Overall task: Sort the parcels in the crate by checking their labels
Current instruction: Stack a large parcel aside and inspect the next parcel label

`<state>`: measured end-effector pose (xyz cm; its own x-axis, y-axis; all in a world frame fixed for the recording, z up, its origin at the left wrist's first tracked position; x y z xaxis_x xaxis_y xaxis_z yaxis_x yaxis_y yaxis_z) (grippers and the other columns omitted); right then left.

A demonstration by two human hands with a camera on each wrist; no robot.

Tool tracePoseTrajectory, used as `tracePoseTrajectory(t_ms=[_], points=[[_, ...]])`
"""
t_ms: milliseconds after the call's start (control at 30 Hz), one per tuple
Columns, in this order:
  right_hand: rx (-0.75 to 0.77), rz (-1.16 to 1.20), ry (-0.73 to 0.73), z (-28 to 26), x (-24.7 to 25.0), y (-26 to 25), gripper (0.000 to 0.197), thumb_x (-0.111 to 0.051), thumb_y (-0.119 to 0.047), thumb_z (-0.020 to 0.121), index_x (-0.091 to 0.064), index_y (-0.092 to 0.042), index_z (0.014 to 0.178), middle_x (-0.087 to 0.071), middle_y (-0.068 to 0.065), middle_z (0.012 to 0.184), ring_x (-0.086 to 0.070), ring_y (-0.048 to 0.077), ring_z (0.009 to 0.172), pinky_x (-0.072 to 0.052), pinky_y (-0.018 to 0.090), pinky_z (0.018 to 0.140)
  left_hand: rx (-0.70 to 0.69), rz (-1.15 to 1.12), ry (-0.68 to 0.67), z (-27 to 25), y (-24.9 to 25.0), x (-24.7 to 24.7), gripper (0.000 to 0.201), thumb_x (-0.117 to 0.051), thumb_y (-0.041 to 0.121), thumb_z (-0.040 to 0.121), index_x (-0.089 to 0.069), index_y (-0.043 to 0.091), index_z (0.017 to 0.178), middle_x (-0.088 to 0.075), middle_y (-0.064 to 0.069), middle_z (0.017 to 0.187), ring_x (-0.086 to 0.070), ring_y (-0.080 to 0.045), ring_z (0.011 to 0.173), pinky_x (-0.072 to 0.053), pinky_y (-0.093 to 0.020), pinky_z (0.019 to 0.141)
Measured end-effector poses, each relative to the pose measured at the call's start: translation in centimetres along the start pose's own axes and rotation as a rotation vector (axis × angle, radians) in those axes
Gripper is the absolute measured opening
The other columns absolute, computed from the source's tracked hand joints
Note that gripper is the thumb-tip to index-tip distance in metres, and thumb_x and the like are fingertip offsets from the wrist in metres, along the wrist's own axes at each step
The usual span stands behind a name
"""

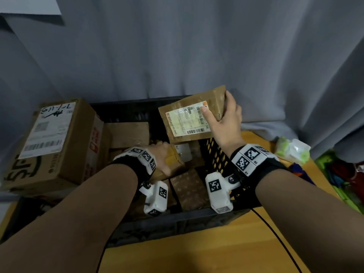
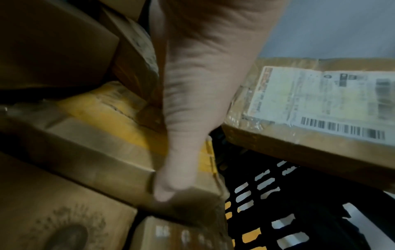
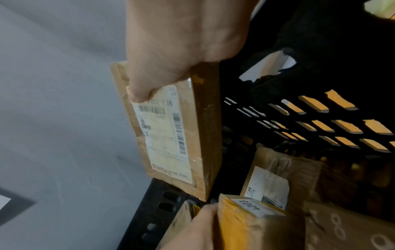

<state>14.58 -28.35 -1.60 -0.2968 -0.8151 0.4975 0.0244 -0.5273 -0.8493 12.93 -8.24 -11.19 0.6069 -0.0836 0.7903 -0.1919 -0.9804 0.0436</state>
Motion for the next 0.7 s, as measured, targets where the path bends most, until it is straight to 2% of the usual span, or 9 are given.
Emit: tracePoseTrajectory(t_ms=[100, 167, 200, 233, 333, 467, 533, 633, 700], points=[[-0.008, 0.035, 0.01, 0.3, 0.2, -0.1, 0.083, -0.063, -0.054, 0.081, -0.023, -0.025, 0.148, -0.032, 0.008, 0.146, -0.03, 0.024, 0.137, -0.027, 0.041, 0.114, -0.026, -0.15, 0.049, -1.4, -1.2, 1.9, 0.085, -0.072, 0.049, 0.068, -0.036, 0.009, 0.133, -0.047, -0.009, 0.128, -0.054, -0.025, 0.108, -0.049, -0.04, 0.09], [-0.011, 0.096, 0.043, 0.9, 0.6, -0.3, 0.081, -0.065, -0.055, 0.079, -0.031, -0.022, 0.145, -0.04, 0.008, 0.14, -0.04, 0.024, 0.131, -0.033, 0.043, 0.112, -0.064, -0.339, 0.036, -2.9, -2.0, 3.0, 0.068, -0.067, 0.052, 0.057, -0.056, 0.012, 0.109, -0.062, -0.01, 0.106, -0.06, -0.021, 0.094, -0.05, -0.038, 0.088], [-0.021, 0.124, 0.054, 1.1, 0.6, -0.3, 0.082, -0.065, -0.057, 0.076, -0.034, -0.021, 0.142, -0.044, 0.007, 0.136, -0.045, 0.023, 0.127, -0.037, 0.044, 0.11, -0.085, -0.44, 0.05, -3.9, -2.3, 3.7, 0.059, -0.062, 0.053, 0.054, -0.061, 0.012, 0.097, -0.065, -0.01, 0.096, -0.061, -0.022, 0.088, -0.049, -0.035, 0.085], [-0.035, 0.147, 0.061, 1.3, 0.7, -0.3, 0.084, -0.064, -0.061, 0.072, -0.036, -0.021, 0.141, -0.047, 0.006, 0.134, -0.049, 0.023, 0.123, -0.04, 0.044, 0.107, -0.077, -0.523, 0.084, -4.8, -3.0, 4.5, 0.054, -0.058, 0.053, 0.055, -0.062, 0.014, 0.092, -0.065, -0.009, 0.092, -0.061, -0.023, 0.088, -0.047, -0.034, 0.082], [-0.07, 0.182, 0.075, 1.7, 0.6, -0.3, 0.092, -0.06, -0.071, 0.063, -0.038, -0.022, 0.138, -0.054, 0.004, 0.131, -0.054, 0.022, 0.119, -0.044, 0.045, 0.104, 0.041, -0.709, 0.263, -7.1, -5.7, 6.4, 0.058, -0.053, 0.052, 0.066, -0.058, 0.016, 0.11, -0.058, -0.007, 0.107, -0.056, -0.026, 0.1, -0.043, -0.035, 0.089], [-0.026, 0.154, 0.015, 0.9, -0.9, -1.2, 0.085, -0.061, -0.065, 0.067, -0.039, -0.02, 0.136, -0.054, 0.006, 0.129, -0.054, 0.024, 0.118, -0.044, 0.045, 0.103, 0.177, -0.947, 0.565, -8.9, -8.3, 7.5, 0.04, -0.054, 0.044, 0.085, -0.052, 0.018, 0.115, -0.055, -0.012, 0.122, -0.051, -0.033, 0.112, -0.041, -0.045, 0.101], [0.01, 0.128, -0.039, 0.5, -2.2, -1.6, 0.086, -0.062, -0.064, 0.066, -0.04, -0.018, 0.135, -0.056, 0.008, 0.128, -0.055, 0.024, 0.118, -0.045, 0.045, 0.102, 0.211, -1.021, 0.693, -9.5, -8.9, 7.6, 0.051, -0.053, 0.045, 0.086, -0.05, 0.012, 0.125, -0.051, -0.014, 0.13, -0.045, -0.036, 0.121, -0.036, -0.048, 0.106], [-0.041, 0.132, -0.147, 0.3, -4.4, -1.0, 0.082, -0.065, -0.058, 0.07, -0.038, -0.019, 0.137, -0.057, 0.009, 0.127, -0.059, 0.025, 0.113, -0.048, 0.045, 0.099, 0.254, -1.172, 0.749, -9.4, -9.5, 6.8, 0.071, -0.053, 0.055, 0.079, -0.043, 0.011, 0.134, -0.044, -0.012, 0.135, -0.045, -0.033, 0.122, -0.036, -0.05, 0.106], [-0.132, 0.148, -0.217, 0.2, -5.7, 0.3, 0.078, -0.065, -0.05, 0.077, -0.033, -0.018, 0.14, -0.058, 0.009, 0.126, -0.061, 0.026, 0.11, -0.05, 0.047, 0.097, 0.247, -1.277, 0.751, -9.0, -9.5, 6.1, 0.072, -0.055, 0.056, 0.079, -0.041, 0.015, 0.136, -0.045, -0.008, 0.13, -0.047, -0.029, 0.117, -0.04, -0.05, 0.103]])
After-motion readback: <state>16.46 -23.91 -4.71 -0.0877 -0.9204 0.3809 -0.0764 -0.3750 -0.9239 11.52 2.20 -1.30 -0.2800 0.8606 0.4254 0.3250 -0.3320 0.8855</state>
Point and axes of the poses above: each hand's wrist, its own z-axis towards the middle knuckle, its own x-axis out of the back of the hand, y = z × x, the point moved 7 cm from there along z, towards the middle knuckle
